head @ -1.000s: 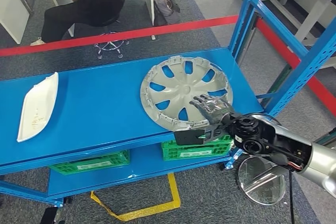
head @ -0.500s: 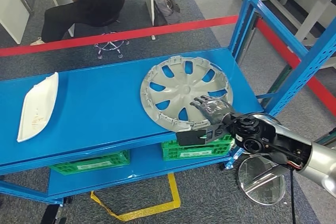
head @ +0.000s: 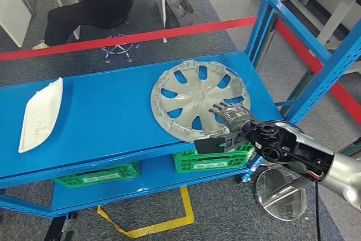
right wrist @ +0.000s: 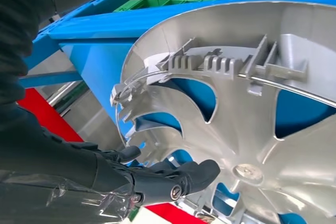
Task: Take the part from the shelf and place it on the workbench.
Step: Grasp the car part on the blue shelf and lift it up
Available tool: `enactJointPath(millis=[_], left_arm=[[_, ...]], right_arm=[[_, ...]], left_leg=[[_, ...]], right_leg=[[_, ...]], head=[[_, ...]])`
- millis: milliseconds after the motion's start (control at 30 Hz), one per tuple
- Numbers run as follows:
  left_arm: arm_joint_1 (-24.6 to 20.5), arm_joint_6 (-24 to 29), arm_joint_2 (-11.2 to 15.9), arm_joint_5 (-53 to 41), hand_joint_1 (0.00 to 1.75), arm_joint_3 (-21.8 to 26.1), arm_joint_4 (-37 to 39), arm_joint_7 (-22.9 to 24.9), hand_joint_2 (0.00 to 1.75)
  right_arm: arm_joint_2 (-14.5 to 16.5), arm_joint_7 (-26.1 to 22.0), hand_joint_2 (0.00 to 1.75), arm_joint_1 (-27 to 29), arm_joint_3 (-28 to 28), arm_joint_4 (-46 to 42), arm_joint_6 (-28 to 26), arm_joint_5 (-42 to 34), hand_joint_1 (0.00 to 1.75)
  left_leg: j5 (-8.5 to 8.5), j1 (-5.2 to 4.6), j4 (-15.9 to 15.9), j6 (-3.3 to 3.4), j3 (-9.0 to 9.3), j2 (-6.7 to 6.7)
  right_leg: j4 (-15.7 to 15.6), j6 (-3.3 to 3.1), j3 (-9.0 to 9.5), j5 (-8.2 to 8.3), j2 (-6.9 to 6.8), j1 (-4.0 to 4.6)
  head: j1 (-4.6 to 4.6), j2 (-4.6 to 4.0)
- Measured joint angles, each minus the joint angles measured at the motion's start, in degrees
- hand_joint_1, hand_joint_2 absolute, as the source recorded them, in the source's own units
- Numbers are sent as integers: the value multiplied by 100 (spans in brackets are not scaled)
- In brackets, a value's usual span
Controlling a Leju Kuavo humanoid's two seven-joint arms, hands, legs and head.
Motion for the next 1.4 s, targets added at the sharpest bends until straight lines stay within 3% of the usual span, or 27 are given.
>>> enactJointPath(millis=[700,1400], left_arm=[[-54,-39,-48,-40,0,0,0,10,0],[-104,-50,-77,-77,0,0,0,34,0]], right_arm=[[106,-485,175,-162,163,910,-331,505,0],[567,-699,175,-353,410,944,-486,799,0]], left_leg=[[0,0,0,0,0,-4],[0,0,-1,0,1,-6]], right_leg=[[1,0,3,0,-3,1],[2,0,3,0,-5,1]], head=[[-1,0],[-1,0]])
